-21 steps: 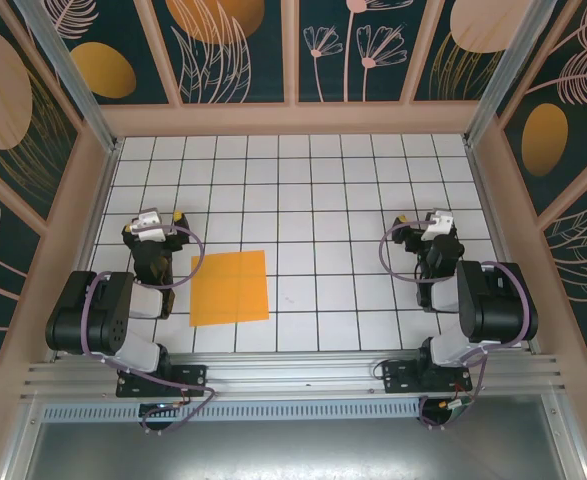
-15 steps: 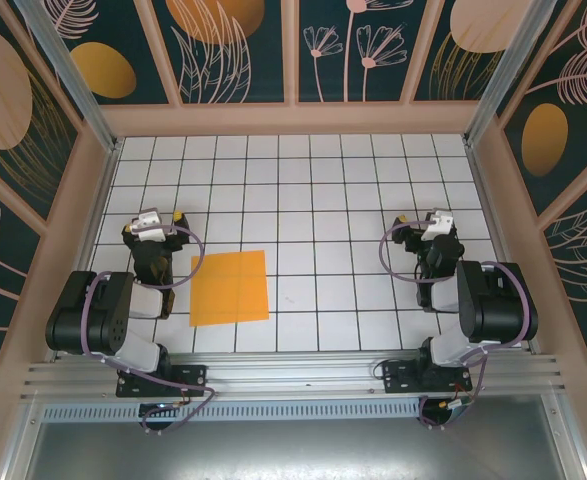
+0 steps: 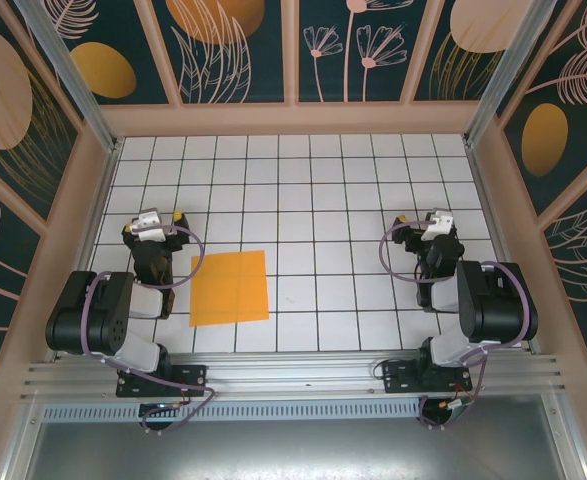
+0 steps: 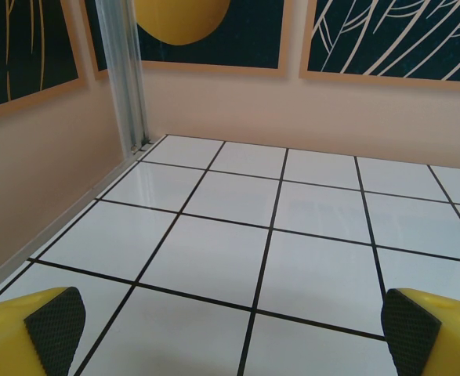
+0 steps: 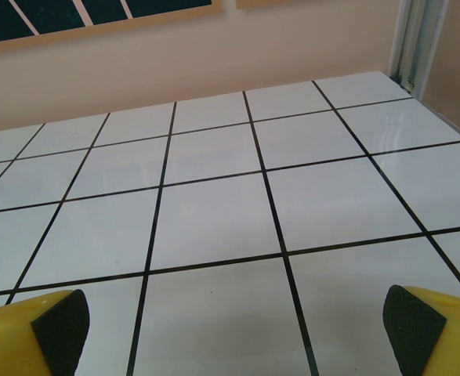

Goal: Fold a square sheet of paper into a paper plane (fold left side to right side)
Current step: Move the square sheet of paper to the center of the table.

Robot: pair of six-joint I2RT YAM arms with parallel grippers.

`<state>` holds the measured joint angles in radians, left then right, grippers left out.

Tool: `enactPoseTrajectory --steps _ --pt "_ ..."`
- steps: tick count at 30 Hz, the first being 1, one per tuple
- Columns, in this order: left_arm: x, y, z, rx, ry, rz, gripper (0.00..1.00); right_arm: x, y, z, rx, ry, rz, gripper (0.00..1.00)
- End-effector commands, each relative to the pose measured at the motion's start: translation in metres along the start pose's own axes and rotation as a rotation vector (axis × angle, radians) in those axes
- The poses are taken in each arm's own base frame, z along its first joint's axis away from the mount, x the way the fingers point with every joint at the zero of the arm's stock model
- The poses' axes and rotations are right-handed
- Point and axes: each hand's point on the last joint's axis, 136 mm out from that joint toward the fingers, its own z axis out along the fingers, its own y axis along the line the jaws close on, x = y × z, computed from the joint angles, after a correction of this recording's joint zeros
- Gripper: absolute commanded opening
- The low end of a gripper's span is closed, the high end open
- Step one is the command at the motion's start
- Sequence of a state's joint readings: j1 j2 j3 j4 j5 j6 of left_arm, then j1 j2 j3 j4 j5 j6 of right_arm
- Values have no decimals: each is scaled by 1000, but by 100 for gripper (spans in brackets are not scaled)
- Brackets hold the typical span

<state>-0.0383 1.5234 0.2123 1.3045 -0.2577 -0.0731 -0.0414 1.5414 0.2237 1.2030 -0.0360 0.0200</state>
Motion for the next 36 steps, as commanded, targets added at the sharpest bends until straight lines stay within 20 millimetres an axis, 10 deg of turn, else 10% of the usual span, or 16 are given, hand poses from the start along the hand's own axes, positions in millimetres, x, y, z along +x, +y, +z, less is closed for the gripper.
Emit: enactPoseTrajectory --steps 1,13,25,36 --pt "-7 1 0 -3 -24 -24 99 -15 3 2 -15 -51 -5 99" --pt "-97 -20 -21 85 103 -358 99 -99 23 -29 -32 -42 206 99" --pt "33 -127 -107 283 853 -177 80 -125 87 -33 -165 -11 202 99" --pt "110 -144 -135 240 1043 51 62 -125 93 -29 -161 -4 215 99"
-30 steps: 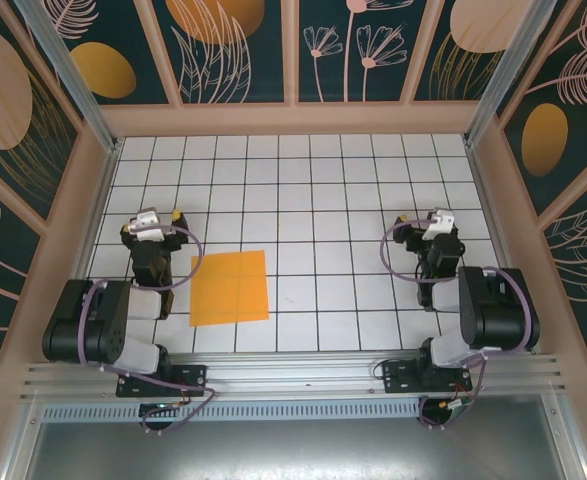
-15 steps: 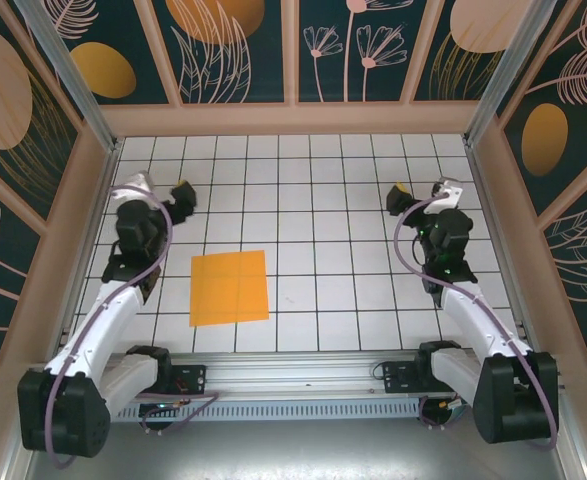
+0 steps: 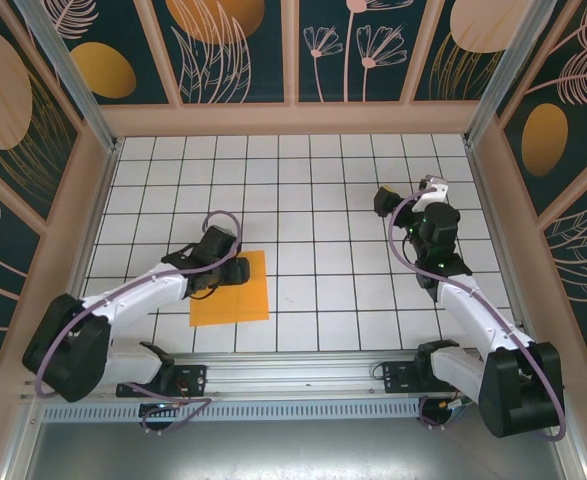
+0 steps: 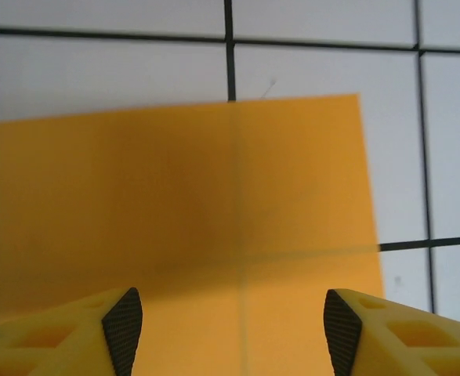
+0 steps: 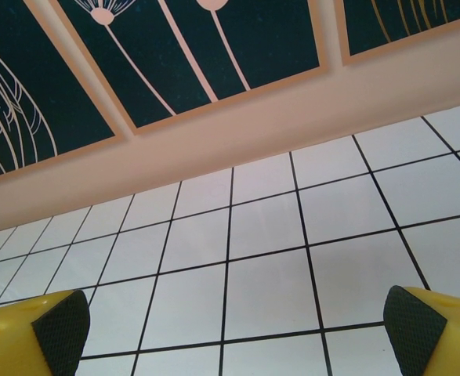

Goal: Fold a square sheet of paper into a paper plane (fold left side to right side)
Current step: Move the square sheet of paper to the center of the table.

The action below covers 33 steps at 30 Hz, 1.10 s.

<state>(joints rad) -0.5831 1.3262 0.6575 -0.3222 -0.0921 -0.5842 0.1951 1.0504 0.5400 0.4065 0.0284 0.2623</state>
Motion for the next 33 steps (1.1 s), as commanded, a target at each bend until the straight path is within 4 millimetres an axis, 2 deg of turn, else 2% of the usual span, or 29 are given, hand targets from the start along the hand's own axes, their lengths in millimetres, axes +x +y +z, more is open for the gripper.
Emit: enactPoseTrajectory --steps 1,6,11,17,21,22,23,24,27,30,33 --pt "2 8 8 -74 12 5 61 -15 5 1 3 -36 16 99" --pt "7 10 25 -144 37 48 54 -17 5 1 3 -40 14 99" --pt "8 7 40 -166 56 80 52 -18 7 1 -1 -41 15 99" --pt "-11 -7 61 -174 34 124 52 -20 7 -1 -1 -47 16 99" --pt "-31 -33 86 -133 36 141 53 -18 6 0 5 -39 20 99" --pt "-30 -39 93 -113 50 146 53 -17 6 1 8 -32 23 99" --pt "-45 -56 97 -66 27 139 53 -15 5 1 12 -22 29 99" --pt "-50 -67 104 -34 28 141 53 -14 4 2 17 -12 34 99" --pt "-68 -87 121 -14 32 177 52 -7 2 4 30 20 51 99" --pt "-85 -104 130 7 28 211 53 0 1 7 38 49 61 99" --pt "-104 -121 126 45 0 222 53 11 1 14 48 106 77 99"
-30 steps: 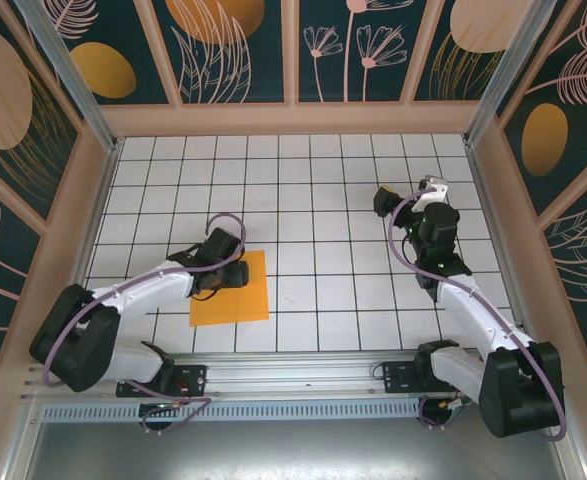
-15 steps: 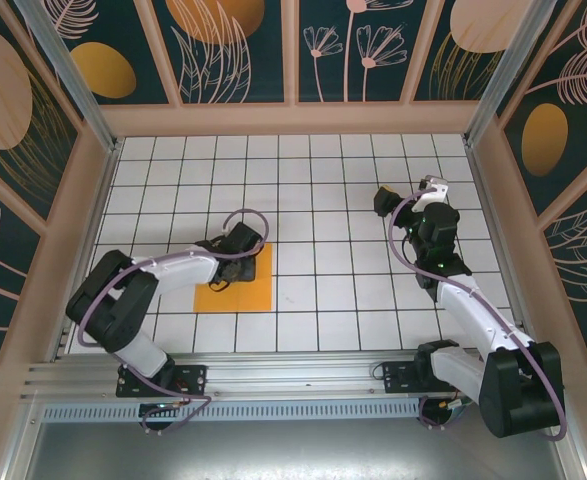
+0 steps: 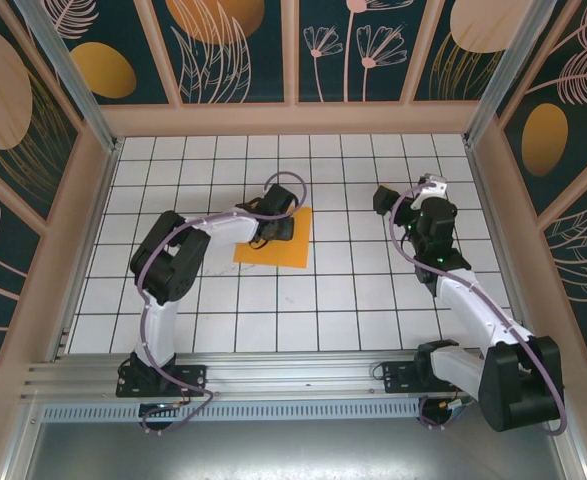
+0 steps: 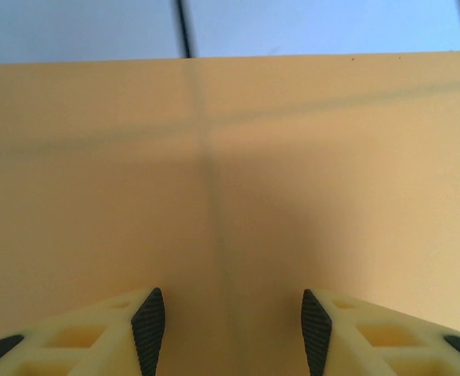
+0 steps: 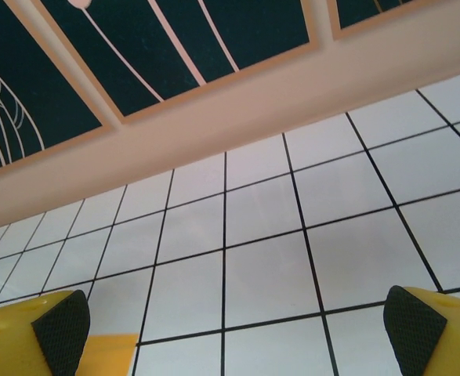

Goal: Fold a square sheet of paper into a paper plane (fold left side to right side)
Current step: Move the square sheet of paper to the center of the table, then pick up the square sheet of paper from the center of the table.

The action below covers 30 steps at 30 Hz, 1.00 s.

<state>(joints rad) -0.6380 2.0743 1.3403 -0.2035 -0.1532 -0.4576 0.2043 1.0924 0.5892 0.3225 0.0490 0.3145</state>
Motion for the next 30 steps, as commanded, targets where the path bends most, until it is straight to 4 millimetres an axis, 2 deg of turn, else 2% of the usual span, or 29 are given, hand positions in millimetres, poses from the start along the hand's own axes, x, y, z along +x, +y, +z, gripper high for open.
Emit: enactPoseTrajectory --steps 1,5,7,10,13,14,15,18,23,25,30 --pt "4 -18 2 69 47 51 54 5 7 11 6 63 30 99" --pt "-20 -31 -31 161 -19 23 60 26 21 35 8 196 2 99" --pt "-28 -24 -49 177 -51 -7 62 38 31 50 7 265 -22 99" --pt "-32 1 -73 202 -81 -89 62 60 49 74 -1 366 -38 99" --pt "-22 30 -85 245 -67 -182 60 88 73 97 -31 464 -60 99" --pt "-14 38 -83 250 -46 -203 60 95 79 105 -28 491 -68 99" --pt "-13 42 -89 260 -53 -212 59 103 85 112 -27 513 -77 99" --pt "3 49 -82 283 -10 -234 56 129 102 134 -26 584 -118 99" --pt "22 46 -60 315 54 -262 48 166 120 158 -27 665 -157 99" --pt "37 45 -52 326 91 -277 45 175 121 164 -9 678 -173 99" --pt "50 46 -41 323 131 -282 40 197 126 168 -15 725 -190 99"
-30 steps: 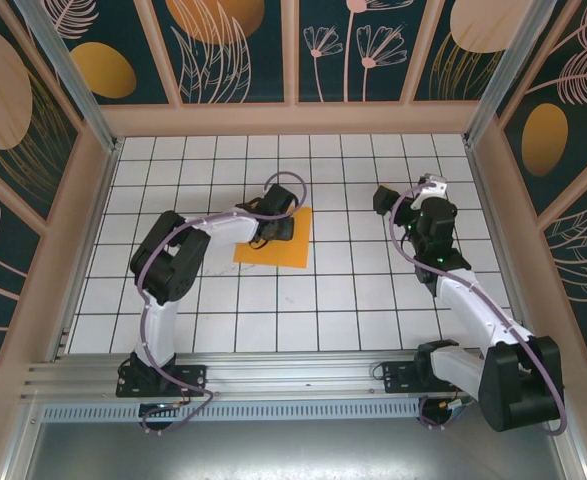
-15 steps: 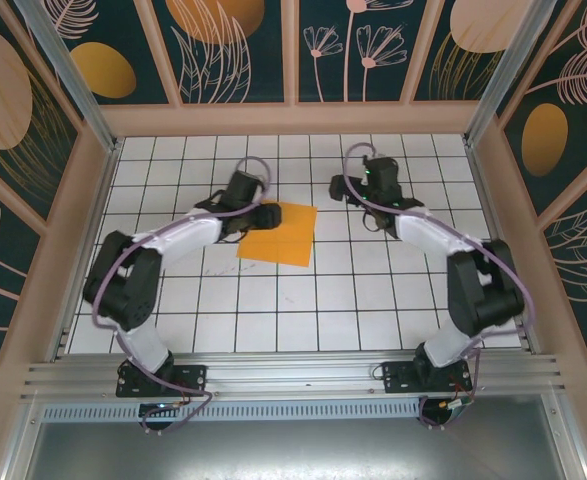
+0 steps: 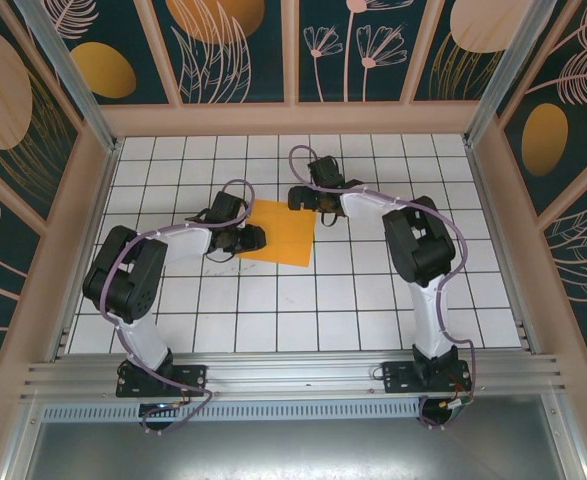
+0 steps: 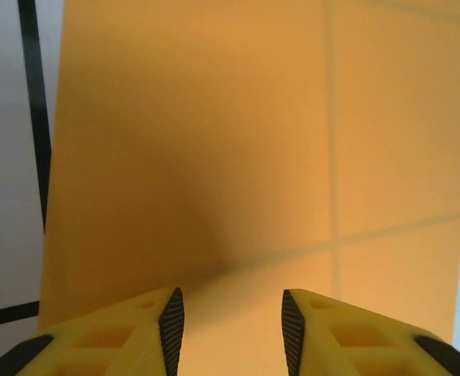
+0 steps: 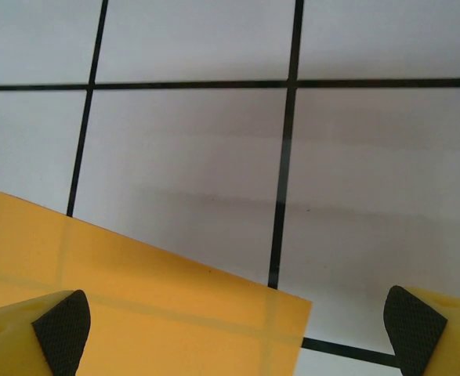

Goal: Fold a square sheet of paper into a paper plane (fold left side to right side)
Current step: Pick up the square sheet of paper from the center of the table.

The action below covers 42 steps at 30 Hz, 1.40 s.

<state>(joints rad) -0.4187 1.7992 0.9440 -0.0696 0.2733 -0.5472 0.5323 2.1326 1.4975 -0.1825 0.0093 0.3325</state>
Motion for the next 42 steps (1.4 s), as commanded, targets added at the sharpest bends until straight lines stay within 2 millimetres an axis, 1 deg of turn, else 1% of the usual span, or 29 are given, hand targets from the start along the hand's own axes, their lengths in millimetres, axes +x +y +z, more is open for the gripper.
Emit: enactPoseTrajectory --steps 1,4,5,11,16,19,23,27,30,32,35,37,38,40,41,42 --pt "4 -4 7 38 14 -11 39 8 10 2 10 36 -11 99" --pt "9 2 11 23 25 -16 37 18 15 6 11 58 -23 99" --pt "10 3 11 19 28 -17 37 23 20 7 -12 77 -24 99" --pt "16 8 15 9 42 -19 35 45 35 12 -49 139 -47 99" --pt "16 7 15 11 36 -18 34 58 49 7 -87 182 -63 99" --pt "12 5 13 18 18 -16 34 64 56 1 -103 194 -78 98" --pt "7 -2 8 50 -9 -15 34 66 66 -8 -134 191 -95 89" --pt "1 -11 3 87 -30 -12 34 62 70 -12 -146 192 -103 77" --pt "-4 -16 -2 107 -51 -3 35 60 70 -13 -153 189 -109 65" --pt "-9 -21 -9 118 -72 8 37 56 69 -16 -162 182 -104 56" --pt "-21 -25 -25 146 -116 16 41 44 73 -28 -224 145 -101 44" --pt "-36 -32 -47 198 -183 16 45 36 75 -41 -295 116 -100 37" --pt "-42 -33 -57 216 -214 17 49 32 77 -48 -339 101 -102 35" --pt "-59 -36 -83 251 -299 20 58 23 78 -68 -437 65 -103 33" --pt "-67 -37 -96 269 -342 24 62 23 86 -81 -504 53 -117 32" --pt "-73 -38 -107 287 -378 28 65 14 77 -91 -541 23 -105 32"
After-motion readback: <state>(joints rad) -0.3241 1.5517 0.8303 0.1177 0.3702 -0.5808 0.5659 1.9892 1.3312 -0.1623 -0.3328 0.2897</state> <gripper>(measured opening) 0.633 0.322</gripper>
